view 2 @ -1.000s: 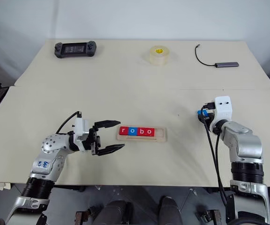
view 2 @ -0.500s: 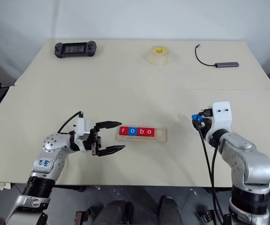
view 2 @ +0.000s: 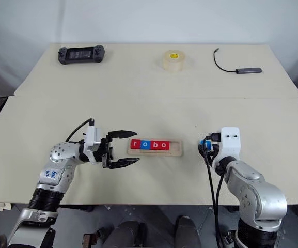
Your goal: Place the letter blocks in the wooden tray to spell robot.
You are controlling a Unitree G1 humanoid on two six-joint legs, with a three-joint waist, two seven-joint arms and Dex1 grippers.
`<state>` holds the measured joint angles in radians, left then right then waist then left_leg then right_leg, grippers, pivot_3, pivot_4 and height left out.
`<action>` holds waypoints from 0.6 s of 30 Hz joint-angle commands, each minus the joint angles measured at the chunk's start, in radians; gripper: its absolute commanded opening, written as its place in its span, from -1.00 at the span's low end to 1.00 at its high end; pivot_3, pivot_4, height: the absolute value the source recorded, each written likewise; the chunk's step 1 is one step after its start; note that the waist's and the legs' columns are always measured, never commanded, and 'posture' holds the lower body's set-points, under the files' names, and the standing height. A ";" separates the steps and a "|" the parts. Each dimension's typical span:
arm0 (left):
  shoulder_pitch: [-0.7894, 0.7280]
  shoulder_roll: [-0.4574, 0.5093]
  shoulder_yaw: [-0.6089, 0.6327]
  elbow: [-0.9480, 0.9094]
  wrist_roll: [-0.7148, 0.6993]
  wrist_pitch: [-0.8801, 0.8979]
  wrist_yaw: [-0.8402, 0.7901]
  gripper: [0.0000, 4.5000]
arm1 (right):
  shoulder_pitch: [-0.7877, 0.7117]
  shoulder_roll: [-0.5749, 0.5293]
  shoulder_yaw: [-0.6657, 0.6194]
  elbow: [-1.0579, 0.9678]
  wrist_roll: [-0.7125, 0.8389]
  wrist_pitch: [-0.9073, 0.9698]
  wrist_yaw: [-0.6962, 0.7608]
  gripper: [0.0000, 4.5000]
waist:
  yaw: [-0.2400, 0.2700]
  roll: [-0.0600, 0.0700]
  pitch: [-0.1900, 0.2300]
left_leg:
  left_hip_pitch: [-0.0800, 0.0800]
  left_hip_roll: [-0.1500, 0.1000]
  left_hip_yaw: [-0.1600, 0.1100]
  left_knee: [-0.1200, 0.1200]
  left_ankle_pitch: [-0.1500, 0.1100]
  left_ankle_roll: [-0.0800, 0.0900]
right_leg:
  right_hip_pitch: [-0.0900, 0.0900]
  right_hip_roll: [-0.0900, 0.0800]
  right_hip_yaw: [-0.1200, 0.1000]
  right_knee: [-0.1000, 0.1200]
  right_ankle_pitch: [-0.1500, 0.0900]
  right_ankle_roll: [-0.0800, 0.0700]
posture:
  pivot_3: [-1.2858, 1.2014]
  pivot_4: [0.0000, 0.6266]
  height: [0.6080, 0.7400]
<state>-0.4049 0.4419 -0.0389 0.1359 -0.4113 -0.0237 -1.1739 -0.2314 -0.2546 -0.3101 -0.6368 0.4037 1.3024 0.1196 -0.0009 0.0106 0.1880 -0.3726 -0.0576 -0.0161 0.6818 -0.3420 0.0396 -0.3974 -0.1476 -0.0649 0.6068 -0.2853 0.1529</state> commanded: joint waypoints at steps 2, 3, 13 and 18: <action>0.023 0.010 0.018 -0.031 -0.003 -0.013 0.010 1.00 | -0.022 -0.084 -0.001 0.001 0.054 0.037 0.086 0.83 | 0.001 0.000 0.000 | 0.000 0.000 0.000 0.000 0.000 0.000 | 0.000 0.000 0.000 0.000 0.000 0.000 | 0.03 -0.52 1.00; 0.027 0.010 0.019 -0.034 -0.003 -0.014 0.014 1.00 | -0.026 -0.121 0.004 0.011 0.066 0.036 0.119 0.83 | 0.002 0.000 0.000 | 0.000 0.000 0.000 0.000 0.000 0.000 | 0.000 0.000 0.000 0.000 0.000 0.000 | 0.03 -0.52 1.00; 0.044 0.008 0.022 -0.049 -0.002 -0.024 0.045 1.00 | -0.073 -0.620 0.226 0.357 0.010 -0.491 0.717 0.83 | -0.001 -0.001 0.001 | 0.000 0.001 0.001 0.000 0.000 0.001 | 0.002 0.000 -0.001 -0.003 0.000 0.000 | 0.03 -0.52 1.00; 0.050 0.010 0.024 -0.060 -0.003 -0.025 0.053 1.00 | -0.197 -0.681 0.370 0.632 -0.090 -0.761 0.955 0.83 | -0.001 -0.001 0.001 | 0.000 0.001 0.001 0.000 0.000 0.001 | 0.002 0.000 -0.001 -0.004 0.000 0.000 | 0.03 -0.52 1.00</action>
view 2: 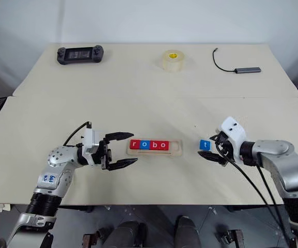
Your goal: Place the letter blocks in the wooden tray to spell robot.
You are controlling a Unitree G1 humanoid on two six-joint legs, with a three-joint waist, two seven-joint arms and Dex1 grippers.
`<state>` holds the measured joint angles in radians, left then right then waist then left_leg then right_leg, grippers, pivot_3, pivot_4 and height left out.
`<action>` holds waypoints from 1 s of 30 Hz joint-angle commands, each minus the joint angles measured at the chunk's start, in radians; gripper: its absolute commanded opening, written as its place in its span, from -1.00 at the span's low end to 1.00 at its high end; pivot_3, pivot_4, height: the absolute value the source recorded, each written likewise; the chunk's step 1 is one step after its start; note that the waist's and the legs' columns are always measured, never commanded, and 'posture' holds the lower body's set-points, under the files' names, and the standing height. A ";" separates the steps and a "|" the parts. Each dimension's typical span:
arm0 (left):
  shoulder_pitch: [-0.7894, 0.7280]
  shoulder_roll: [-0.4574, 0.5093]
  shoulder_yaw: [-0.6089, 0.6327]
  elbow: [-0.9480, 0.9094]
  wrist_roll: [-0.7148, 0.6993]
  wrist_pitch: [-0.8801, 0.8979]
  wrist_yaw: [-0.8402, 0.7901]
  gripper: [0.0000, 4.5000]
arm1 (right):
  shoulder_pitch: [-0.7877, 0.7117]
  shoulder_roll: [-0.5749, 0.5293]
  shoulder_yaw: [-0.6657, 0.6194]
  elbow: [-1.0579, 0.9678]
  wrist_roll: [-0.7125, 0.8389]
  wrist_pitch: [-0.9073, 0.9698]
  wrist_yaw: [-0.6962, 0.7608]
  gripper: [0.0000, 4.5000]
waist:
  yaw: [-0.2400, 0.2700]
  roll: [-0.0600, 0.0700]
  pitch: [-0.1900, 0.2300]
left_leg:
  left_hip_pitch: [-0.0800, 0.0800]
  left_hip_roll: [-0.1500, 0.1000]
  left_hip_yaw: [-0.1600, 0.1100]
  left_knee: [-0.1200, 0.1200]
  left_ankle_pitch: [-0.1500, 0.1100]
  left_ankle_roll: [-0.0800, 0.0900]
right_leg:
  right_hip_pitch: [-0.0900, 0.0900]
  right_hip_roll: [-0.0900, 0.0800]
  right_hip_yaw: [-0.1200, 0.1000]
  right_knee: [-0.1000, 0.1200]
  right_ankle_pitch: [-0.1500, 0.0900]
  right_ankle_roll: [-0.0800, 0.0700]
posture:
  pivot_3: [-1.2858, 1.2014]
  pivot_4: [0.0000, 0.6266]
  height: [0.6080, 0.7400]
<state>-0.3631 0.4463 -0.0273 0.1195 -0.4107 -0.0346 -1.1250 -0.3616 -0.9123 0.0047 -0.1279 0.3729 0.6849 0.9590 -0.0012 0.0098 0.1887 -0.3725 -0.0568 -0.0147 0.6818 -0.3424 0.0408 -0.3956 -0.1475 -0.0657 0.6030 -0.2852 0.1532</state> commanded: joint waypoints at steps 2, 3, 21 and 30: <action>0.013 0.008 0.014 -0.053 -0.004 -0.012 0.007 1.00 | -0.134 -0.011 0.108 0.252 -0.114 -0.232 0.164 0.83 | -0.001 0.000 0.000 | 0.000 0.000 0.000 0.000 0.000 0.000 | 0.000 0.000 0.000 -0.001 0.000 0.000 | 0.03 -0.52 1.00; 0.015 0.008 0.015 -0.059 -0.004 -0.011 0.011 1.00 | -0.162 -0.004 0.130 0.303 -0.136 -0.261 0.183 0.83 | -0.001 0.000 0.000 | 0.000 0.000 0.000 0.000 0.000 0.000 | 0.000 0.000 0.000 -0.001 0.000 0.000 | 0.03 -0.52 1.00; 0.051 0.037 0.041 -0.115 -0.037 0.014 -0.005 1.00 | -0.332 0.066 0.167 0.377 -0.151 -0.409 0.427 -0.35 | -0.002 0.001 0.000 | -0.001 0.001 -0.002 0.001 0.000 -0.001 | 0.002 -0.001 -0.004 -0.003 0.000 0.000 | 0.03 -0.52 1.00; 0.039 0.018 0.028 -0.105 -0.024 0.010 0.005 1.00 | -0.401 0.183 0.272 0.345 -0.229 -0.304 0.383 -0.35 | 0.003 0.001 0.000 | -0.001 0.001 -0.003 0.001 -0.001 -0.002 | 0.001 -0.001 -0.005 -0.002 0.000 0.000 | 0.03 -0.52 1.00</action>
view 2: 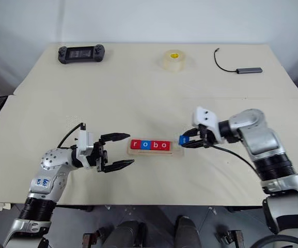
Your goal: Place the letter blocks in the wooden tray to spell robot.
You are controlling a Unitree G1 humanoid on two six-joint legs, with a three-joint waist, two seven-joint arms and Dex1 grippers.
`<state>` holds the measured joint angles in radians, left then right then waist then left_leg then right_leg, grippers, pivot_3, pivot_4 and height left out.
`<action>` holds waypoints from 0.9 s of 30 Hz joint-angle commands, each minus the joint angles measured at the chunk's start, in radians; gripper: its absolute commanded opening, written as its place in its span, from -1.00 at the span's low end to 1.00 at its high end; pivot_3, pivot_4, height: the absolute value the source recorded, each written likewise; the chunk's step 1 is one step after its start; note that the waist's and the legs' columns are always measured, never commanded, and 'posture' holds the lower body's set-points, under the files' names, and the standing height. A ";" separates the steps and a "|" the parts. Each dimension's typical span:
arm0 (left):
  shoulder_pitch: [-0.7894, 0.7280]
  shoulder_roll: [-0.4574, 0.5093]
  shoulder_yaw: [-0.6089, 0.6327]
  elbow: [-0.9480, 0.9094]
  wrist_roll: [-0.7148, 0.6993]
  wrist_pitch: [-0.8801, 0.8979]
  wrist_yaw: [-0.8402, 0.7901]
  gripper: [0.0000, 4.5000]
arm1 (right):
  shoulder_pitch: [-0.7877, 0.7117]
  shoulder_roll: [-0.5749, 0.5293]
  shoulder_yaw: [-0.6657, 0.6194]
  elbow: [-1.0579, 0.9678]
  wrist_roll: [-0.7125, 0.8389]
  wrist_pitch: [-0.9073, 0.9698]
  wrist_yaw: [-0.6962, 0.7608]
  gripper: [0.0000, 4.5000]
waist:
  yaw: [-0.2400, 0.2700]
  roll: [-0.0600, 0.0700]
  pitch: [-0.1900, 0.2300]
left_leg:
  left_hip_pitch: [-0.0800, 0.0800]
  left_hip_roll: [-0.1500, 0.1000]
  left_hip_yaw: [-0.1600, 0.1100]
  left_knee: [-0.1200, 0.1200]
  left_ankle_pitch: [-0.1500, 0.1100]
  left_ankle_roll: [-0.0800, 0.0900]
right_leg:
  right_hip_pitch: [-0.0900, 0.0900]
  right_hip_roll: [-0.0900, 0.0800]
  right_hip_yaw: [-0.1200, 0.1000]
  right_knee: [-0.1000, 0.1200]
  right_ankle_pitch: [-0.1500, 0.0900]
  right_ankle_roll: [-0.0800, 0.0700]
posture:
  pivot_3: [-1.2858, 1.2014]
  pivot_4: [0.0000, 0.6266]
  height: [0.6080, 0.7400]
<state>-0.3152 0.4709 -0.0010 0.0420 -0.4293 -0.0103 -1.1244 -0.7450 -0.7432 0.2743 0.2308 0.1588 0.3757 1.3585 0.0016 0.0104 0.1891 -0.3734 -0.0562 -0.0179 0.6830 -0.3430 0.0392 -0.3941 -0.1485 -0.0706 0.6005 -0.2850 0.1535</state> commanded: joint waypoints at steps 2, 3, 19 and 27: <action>-0.012 -0.009 0.000 -0.025 -0.003 -0.015 0.006 1.00 | -0.027 0.035 0.009 -0.001 -0.024 0.002 -0.026 -0.35 | 0.001 0.000 0.000 | 0.000 -0.001 0.000 0.000 0.000 0.000 | 0.000 0.000 0.000 0.000 0.000 0.000 | 0.03 -0.52 1.00; -0.014 -0.009 0.000 -0.024 -0.002 -0.016 0.006 1.00 | -0.030 0.041 0.010 0.003 -0.026 0.004 -0.029 -0.35 | 0.000 0.000 0.000 | 0.000 -0.001 0.000 0.000 0.000 0.000 | 0.000 0.000 0.000 0.000 0.000 0.000 | 0.03 -0.52 1.00; 0.009 -0.015 0.000 -0.042 0.000 -0.023 0.033 1.00 | -0.014 0.055 -0.020 0.002 -0.014 0.013 -0.042 0.87 | -0.002 0.000 0.000 | 0.000 0.000 0.000 0.000 0.000 0.000 | 0.000 0.000 -0.001 0.000 0.000 0.000 | 0.03 -0.52 1.00; 0.011 -0.009 0.002 -0.040 -0.002 -0.023 0.032 1.00 | 0.042 -0.003 -0.084 -0.057 0.012 0.030 -0.047 0.81 | -0.001 0.000 0.000 | 0.000 0.000 0.000 0.000 0.000 0.000 | 0.000 0.000 -0.001 0.000 0.000 0.000 | 0.03 -0.52 1.00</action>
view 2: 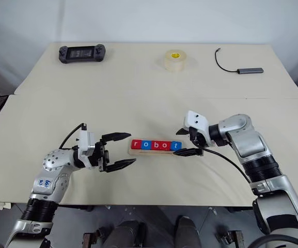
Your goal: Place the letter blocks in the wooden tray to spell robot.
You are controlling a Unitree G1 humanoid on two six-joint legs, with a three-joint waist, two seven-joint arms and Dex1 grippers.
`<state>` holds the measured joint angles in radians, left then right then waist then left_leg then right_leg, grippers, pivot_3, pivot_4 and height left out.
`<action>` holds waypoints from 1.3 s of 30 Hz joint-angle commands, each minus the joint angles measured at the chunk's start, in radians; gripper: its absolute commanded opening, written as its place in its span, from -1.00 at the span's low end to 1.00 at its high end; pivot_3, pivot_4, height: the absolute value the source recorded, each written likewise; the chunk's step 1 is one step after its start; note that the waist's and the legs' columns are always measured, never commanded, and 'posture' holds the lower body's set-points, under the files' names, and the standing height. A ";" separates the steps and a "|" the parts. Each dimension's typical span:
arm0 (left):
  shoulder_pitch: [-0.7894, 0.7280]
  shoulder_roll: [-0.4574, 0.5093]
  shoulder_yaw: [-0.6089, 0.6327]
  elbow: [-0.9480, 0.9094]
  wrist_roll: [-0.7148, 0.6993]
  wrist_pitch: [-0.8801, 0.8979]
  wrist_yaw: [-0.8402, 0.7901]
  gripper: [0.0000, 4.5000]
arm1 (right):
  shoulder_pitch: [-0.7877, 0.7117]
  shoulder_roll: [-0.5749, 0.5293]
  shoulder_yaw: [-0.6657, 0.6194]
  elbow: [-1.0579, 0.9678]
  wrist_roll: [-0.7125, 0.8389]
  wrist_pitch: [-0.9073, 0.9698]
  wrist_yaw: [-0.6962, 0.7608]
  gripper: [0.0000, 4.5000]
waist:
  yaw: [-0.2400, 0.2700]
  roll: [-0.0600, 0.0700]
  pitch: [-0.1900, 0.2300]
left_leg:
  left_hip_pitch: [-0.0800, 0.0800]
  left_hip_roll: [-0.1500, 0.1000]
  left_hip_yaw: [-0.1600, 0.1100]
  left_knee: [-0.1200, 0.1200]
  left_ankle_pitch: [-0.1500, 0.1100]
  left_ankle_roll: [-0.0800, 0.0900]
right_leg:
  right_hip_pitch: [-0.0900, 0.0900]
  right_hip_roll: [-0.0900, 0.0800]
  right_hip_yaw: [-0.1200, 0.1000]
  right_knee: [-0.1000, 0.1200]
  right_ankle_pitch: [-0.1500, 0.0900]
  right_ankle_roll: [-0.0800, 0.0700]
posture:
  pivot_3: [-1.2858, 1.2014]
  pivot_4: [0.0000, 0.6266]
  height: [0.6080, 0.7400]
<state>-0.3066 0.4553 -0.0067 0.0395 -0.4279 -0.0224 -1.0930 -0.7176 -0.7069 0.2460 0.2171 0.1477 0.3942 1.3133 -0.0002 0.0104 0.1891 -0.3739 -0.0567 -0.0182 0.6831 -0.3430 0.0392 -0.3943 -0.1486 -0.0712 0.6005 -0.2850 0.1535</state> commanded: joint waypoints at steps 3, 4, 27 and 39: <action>0.002 0.006 0.006 -0.036 -0.004 -0.010 0.000 1.00 | 0.045 -0.066 -0.062 -0.050 0.016 0.014 -0.003 0.40 | 0.001 0.000 0.000 | 0.000 0.000 0.000 0.000 0.000 0.000 | 0.000 0.000 0.000 0.000 0.000 0.000 | 0.03 -0.52 1.00; 0.001 0.006 0.006 -0.036 -0.004 -0.010 -0.001 1.00 | 0.052 -0.069 -0.062 -0.049 0.013 0.010 -0.007 0.28 | 0.000 0.000 0.000 | 0.000 0.000 0.000 0.000 0.000 0.000 | 0.000 0.000 0.000 0.000 0.000 0.000 | 0.03 -0.52 1.00; -0.007 0.008 0.005 -0.028 0.000 -0.011 -0.001 1.00 | 0.048 -0.007 -0.038 -0.043 -0.013 -0.011 -0.100 -0.98 | -0.001 0.000 0.000 | 0.000 0.000 0.000 0.000 0.000 0.000 | 0.000 0.000 0.000 0.000 0.000 0.000 | 0.03 -0.52 1.00; 0.014 0.069 0.048 -0.008 -0.004 -0.011 -0.014 1.00 | 0.342 -0.039 -0.350 -0.176 0.177 -0.308 -0.092 -0.59 | 0.007 0.000 0.000 | 0.000 0.000 0.000 0.000 0.000 0.000 | 0.001 0.000 0.000 0.000 0.000 0.000 | 0.03 -0.52 1.00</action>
<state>-0.2985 0.5071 0.0099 0.0468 -0.4241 -0.0235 -1.0992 -0.4087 -0.7454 -0.0292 0.0802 0.2687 0.1739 1.2056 0.0064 0.0103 0.1890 -0.3738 -0.0563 -0.0177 0.6831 -0.3430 0.0392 -0.3937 -0.1483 -0.0716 0.6004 -0.2850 0.1535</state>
